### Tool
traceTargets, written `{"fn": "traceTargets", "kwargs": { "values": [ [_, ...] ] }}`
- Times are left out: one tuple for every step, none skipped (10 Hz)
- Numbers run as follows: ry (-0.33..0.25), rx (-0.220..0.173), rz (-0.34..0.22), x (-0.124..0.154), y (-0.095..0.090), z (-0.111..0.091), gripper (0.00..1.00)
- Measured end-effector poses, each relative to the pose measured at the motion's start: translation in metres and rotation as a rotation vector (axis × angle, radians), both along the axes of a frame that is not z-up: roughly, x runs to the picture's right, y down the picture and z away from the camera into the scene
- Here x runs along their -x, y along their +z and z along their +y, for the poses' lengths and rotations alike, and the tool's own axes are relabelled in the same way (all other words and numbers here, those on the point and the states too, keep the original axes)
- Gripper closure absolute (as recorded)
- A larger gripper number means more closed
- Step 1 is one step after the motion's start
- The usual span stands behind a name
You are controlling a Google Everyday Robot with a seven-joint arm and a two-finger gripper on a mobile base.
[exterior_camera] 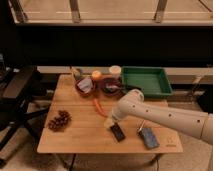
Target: Wipe table surface with eraser
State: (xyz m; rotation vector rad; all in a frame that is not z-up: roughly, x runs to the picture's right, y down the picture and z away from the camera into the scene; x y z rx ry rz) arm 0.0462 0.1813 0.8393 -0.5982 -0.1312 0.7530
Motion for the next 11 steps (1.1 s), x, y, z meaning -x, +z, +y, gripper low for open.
{"fn": "traceTargets", "kwargs": {
  "values": [
    [0.005,0.008,0.013,-0.004,-0.001,0.004,0.35],
    [0.012,0.017,0.024,-0.008,-0.003,0.007,0.35],
    [0.018,0.027,0.034,-0.013,-0.003,0.010,0.35],
    [0.027,0.040,0.048,-0.019,-0.004,0.015,0.35],
    [0.031,0.050,0.056,-0.022,-0.004,0.019,0.35],
    [0.034,0.059,0.060,-0.023,-0.004,0.022,0.36],
    [0.034,0.066,0.064,-0.024,-0.004,0.025,0.41],
    [0.033,0.069,0.066,-0.023,-0.004,0.027,0.53],
    [0.034,0.069,0.068,-0.024,-0.005,0.027,0.61],
    [0.037,0.064,0.069,-0.024,-0.006,0.027,0.71],
    [0.040,0.059,0.068,-0.024,-0.008,0.026,0.82]
  ]
}}
